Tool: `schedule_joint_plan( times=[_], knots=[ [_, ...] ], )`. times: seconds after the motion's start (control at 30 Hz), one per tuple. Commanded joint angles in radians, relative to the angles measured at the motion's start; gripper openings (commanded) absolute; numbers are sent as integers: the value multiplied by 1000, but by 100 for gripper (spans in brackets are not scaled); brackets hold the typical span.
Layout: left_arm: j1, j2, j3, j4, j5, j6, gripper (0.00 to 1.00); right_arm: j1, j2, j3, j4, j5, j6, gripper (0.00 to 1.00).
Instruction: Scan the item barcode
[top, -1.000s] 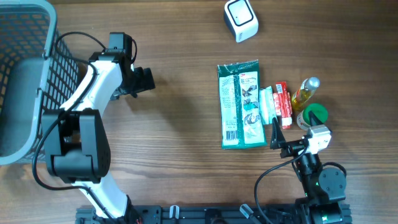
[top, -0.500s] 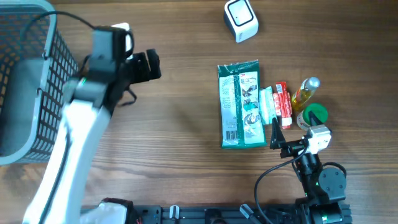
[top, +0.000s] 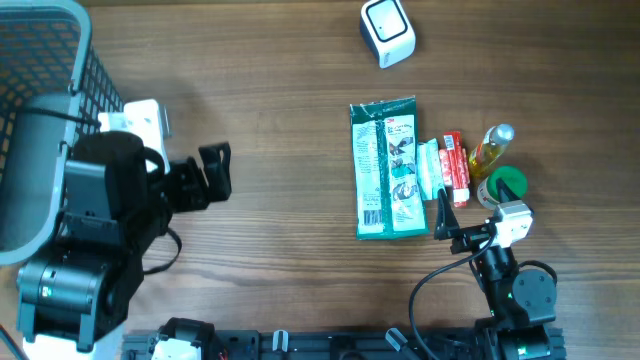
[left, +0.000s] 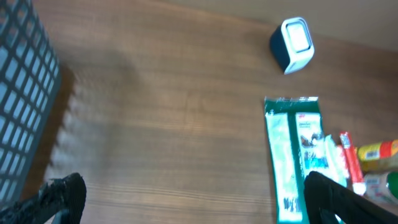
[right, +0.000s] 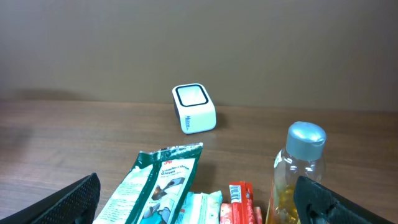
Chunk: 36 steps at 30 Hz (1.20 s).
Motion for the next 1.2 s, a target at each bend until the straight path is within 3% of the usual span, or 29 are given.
schedule_joint_plan(
  times=[0.0,0.13,0.23,0.5,0.73,1.17],
  knots=[
    [-2,-46,-76,-36,6,1,100,-4,-10,-1,2,-16,-13,100],
    [-2,-98,-187,-13,26,1,100,-4,-10,-1,2,-16,-12,100],
    [-2,-159,-294,102,33,-2,100,-4,-10,-1,2,-16,-13,100],
    [-1,-425,-609,710,153,-2,100,-4,-10,-1,2,-16,-12,100],
    [40,-693,-845,1028,154,-3,100,-4,-10,-1,2,-16,-12,100],
    [173,-945,-1084,1254,242,-25,100,-4,-10,-1,2,-16,-12,100]
  ],
)
